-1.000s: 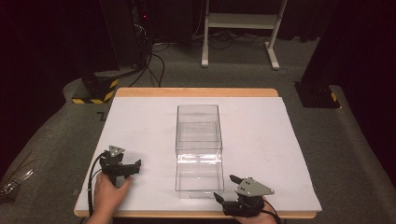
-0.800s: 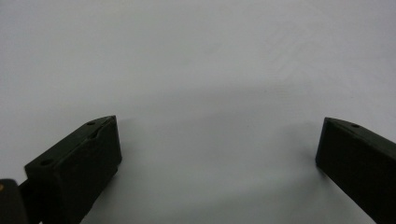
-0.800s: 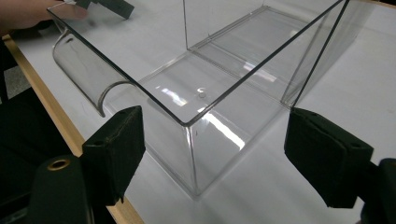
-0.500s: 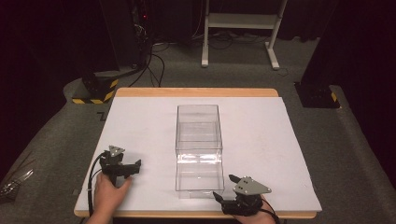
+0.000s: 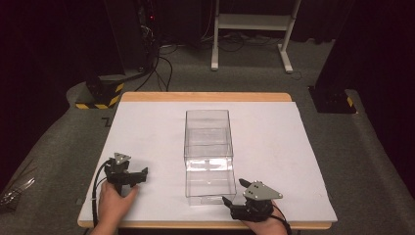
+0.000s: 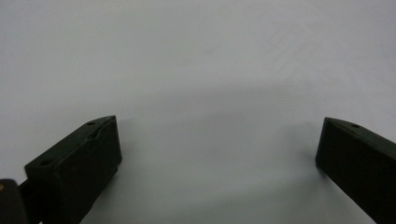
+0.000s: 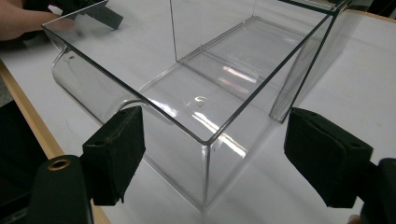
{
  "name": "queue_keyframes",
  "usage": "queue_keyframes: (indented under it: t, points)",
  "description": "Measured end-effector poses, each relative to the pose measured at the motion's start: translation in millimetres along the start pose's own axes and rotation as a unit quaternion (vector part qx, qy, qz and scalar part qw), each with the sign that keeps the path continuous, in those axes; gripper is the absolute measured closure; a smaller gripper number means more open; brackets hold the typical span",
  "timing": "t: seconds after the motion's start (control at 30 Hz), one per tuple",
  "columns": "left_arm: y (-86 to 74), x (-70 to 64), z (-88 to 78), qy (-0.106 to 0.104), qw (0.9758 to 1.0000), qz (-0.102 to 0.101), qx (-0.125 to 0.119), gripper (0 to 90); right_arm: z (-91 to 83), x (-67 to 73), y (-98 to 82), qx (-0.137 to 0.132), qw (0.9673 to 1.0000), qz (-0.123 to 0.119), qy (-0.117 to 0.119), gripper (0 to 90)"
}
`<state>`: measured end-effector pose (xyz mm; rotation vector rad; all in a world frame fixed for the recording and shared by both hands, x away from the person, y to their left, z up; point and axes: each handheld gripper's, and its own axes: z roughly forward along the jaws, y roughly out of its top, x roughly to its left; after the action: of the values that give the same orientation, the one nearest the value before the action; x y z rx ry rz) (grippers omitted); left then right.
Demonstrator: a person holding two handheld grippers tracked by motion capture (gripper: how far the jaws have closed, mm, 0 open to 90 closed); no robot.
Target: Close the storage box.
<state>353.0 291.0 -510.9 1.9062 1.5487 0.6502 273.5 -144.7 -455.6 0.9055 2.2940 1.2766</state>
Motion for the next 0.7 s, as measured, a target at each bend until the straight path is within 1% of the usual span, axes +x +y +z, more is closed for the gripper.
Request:
queue_keyframes:
  t: [0.13,0.33,0.5,0.53,0.7]
  points:
    - [0.0,0.1,0.0,0.000,1.0000,0.000,0.000,0.4,2.2,0.4,1.7,0.000,1.0000,-0.004,-0.005,20.2]
    - [0.0,0.0,0.0,0.000,1.0000,0.000,0.000,0.4,5.4,0.3,3.9,-0.002,1.0000,-0.002,-0.008,20.1]
    - [0.0,0.0,0.0,0.000,1.0000,0.000,0.000,0.4,6.4,-1.7,6.3,0.003,0.9999,-0.006,-0.014,20.0]
    - [0.0,0.0,0.0,0.000,1.0000,0.000,0.000,0.4,6.3,-4.0,7.2,0.002,0.9999,-0.001,-0.016,20.1]
    - [0.1,0.0,0.0,0.000,1.0000,0.000,0.000,0.4,7.6,-6.6,8.7,0.001,0.9999,0.002,-0.016,20.1]
